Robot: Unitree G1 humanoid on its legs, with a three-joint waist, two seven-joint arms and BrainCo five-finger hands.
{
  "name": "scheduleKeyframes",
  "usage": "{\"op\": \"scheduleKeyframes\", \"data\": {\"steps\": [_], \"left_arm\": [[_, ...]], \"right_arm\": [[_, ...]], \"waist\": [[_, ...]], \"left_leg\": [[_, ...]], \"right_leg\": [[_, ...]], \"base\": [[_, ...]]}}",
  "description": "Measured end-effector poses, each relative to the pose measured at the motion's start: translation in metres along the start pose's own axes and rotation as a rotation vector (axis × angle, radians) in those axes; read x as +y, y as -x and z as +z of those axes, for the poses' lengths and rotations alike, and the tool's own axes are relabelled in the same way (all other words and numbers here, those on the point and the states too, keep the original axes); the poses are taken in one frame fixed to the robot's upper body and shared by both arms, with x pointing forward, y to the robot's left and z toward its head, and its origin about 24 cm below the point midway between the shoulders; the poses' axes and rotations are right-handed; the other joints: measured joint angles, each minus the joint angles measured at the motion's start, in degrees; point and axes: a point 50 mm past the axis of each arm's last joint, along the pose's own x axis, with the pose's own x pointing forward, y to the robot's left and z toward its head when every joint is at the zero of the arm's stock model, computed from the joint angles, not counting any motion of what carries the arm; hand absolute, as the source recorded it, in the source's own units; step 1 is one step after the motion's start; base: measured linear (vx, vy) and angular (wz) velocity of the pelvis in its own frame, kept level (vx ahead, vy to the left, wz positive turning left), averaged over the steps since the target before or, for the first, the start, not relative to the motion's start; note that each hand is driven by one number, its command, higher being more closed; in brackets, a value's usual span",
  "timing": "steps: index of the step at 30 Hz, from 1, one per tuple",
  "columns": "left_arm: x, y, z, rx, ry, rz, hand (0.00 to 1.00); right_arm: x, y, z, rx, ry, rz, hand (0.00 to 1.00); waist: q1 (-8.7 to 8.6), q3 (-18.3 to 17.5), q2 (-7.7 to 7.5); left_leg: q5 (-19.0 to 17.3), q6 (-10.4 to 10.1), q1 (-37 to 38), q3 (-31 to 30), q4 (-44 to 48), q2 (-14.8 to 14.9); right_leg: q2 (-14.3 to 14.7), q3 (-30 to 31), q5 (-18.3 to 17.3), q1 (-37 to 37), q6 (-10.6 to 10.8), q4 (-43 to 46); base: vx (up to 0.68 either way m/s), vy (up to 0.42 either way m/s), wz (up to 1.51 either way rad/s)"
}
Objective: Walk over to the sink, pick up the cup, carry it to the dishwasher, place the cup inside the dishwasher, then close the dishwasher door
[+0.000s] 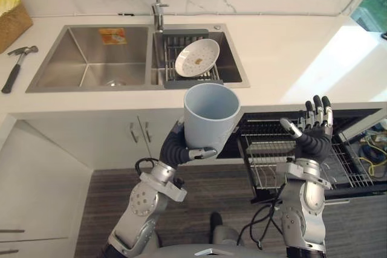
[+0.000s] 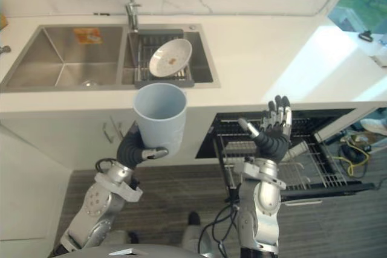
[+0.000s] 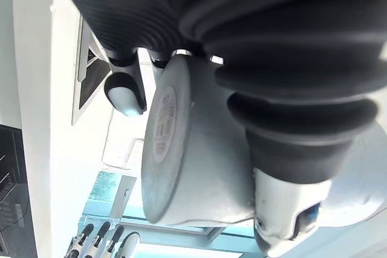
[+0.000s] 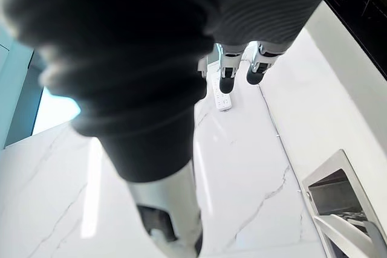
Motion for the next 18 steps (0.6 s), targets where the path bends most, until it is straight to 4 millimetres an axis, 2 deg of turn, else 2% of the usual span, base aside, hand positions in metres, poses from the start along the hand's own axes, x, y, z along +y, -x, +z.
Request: {"op": "scheduleKeyframes", "data": {"steps": [1, 3, 4, 5, 6, 7, 8, 9, 10, 11, 12, 15, 18], "left_arm": [[0.003, 0.000, 0.000, 0.001, -0.022, 0.013, 1.00], [0.008, -0.001, 0.001, 0.004, -0.060, 0.049, 1.00], [0.016, -0.003, 0.004, -0.002, -0.092, 0.090, 1.00], [0.024, -0.006, 0.009, -0.020, -0.140, 0.128, 1.00], [0.028, -0.008, 0.011, -0.030, -0.156, 0.145, 1.00], [0.032, -0.010, 0.014, -0.040, -0.176, 0.173, 1.00], [0.034, -0.013, 0.016, -0.052, -0.200, 0.191, 1.00], [0.034, -0.015, 0.018, -0.063, -0.223, 0.200, 1.00], [0.034, -0.016, 0.019, -0.068, -0.236, 0.204, 1.00], [0.035, -0.019, 0.020, -0.073, -0.257, 0.210, 1.00], [0.035, -0.021, 0.020, -0.071, -0.275, 0.222, 1.00], [0.037, -0.026, 0.022, -0.090, -0.348, 0.263, 1.00], [0.039, -0.031, 0.024, -0.114, -0.428, 0.303, 1.00]], "right_arm": [[0.001, 0.002, -0.002, 0.017, 0.000, 0.017, 0.00], [0.008, 0.003, -0.005, 0.031, -0.014, 0.063, 0.00], [0.016, -0.001, -0.006, 0.021, -0.031, 0.111, 0.00], [0.025, -0.006, -0.006, 0.008, -0.053, 0.154, 0.00], [0.028, -0.008, -0.005, -0.001, -0.059, 0.175, 0.00], [0.033, -0.011, -0.004, -0.010, -0.066, 0.201, 0.00], [0.037, -0.012, -0.005, -0.012, -0.076, 0.220, 0.00], [0.042, -0.013, -0.008, -0.002, -0.087, 0.241, 0.00], [0.045, -0.013, -0.010, 0.005, -0.094, 0.253, 0.00], [0.053, -0.014, -0.012, 0.011, -0.110, 0.286, 0.00], [0.061, -0.013, -0.013, 0.017, -0.123, 0.326, 0.00], [0.076, -0.016, -0.010, 0.008, -0.148, 0.427, 0.00], [0.087, -0.020, -0.006, -0.011, -0.191, 0.491, 0.00]], "waist": [[-0.01, 0.1, -0.24], [0.30, 0.4, -0.38], [0.62, 1.0, 0.28], [1.38, 1.8, 0.63], [1.38, 2.1, 0.57], [1.36, 2.1, 0.47], [1.37, 2.1, 0.49], [1.66, 2.1, 0.34], [1.90, 2.1, 0.21], [1.93, 2.4, 0.67], [1.70, 2.5, 1.16], [1.88, 2.4, 1.14], [1.98, 2.4, 1.08]], "left_leg": [[-0.5, 0.1, 0.0, 0.7, 0.5, 0.0], [-0.7, 0.4, 0.1, 3.4, 1.1, 0.6], [-0.4, 0.8, 0.4, 5.9, 0.6, 1.9], [0.3, 1.5, 1.1, 9.6, -1.0, 3.7], [0.5, 1.6, 1.2, 10.4, -1.2, 3.7], [0.7, 1.7, 1.0, 11.4, -1.5, 3.7], [1.0, 1.6, 0.8, 11.8, -1.6, 3.7], [1.3, 1.1, 0.5, 11.9, -1.6, 3.7], [1.4, 0.8, 0.3, 11.8, -1.6, 3.7], [1.9, 0.1, -0.6, 11.3, -1.5, 4.2], [3.0, -0.1, -0.9, 10.6, -2.1, 4.4], [3.6, -0.7, -1.0, 9.6, -2.3, 5.2], [3.7, -0.8, -0.9, 9.6, -2.3, 5.2]], "right_leg": [[0.0, -0.1, 0.3, -0.4, -0.2, 0.1], [0.7, -1.5, 2.8, -1.9, -1.8, 0.3], [2.2, -3.3, 7.5, -2.6, -5.6, -2.0], [2.6, -5.6, 9.2, -2.1, -8.2, -4.3], [2.0, -7.9, 6.4, -2.7, -8.6, -0.9], [0.8, -10.8, 1.3, -3.4, -8.5, 4.6], [-0.3, -11.8, -3.0, -2.5, -6.4, 7.6], [-0.7, -12.0, -5.1, 0.0, -4.9, 6.4], [-0.8, -12.4, -5.4, 1.2, -3.5, 4.4], [0.1, -13.4, -2.7, 2.6, -1.0, 0.5], [1.2, -14.3, -0.6, 4.0, -1.5, -2.9], [3.3, -14.7, 3.3, 7.4, -2.3, -10.1], [3.7, -14.6, 4.4, 8.2, -2.4, -11.8]], "base": [[-0.02, -0.005, -0.46], [-0.05, -0.030, -0.78], [-0.12, -0.050, -1.27], [-0.11, -0.037, -1.24], [-0.10, -0.001, -0.89], [-0.08, 0.017, -0.45], [-0.11, -0.008, -0.35], [-0.08, -0.042, -0.21], [-0.07, -0.104, -0.08], [-0.04, -0.131, 0.10], [-0.03, -0.132, 0.13], [-0.01, -0.103, 0.00], [-0.03, -0.041, -0.01]]}}
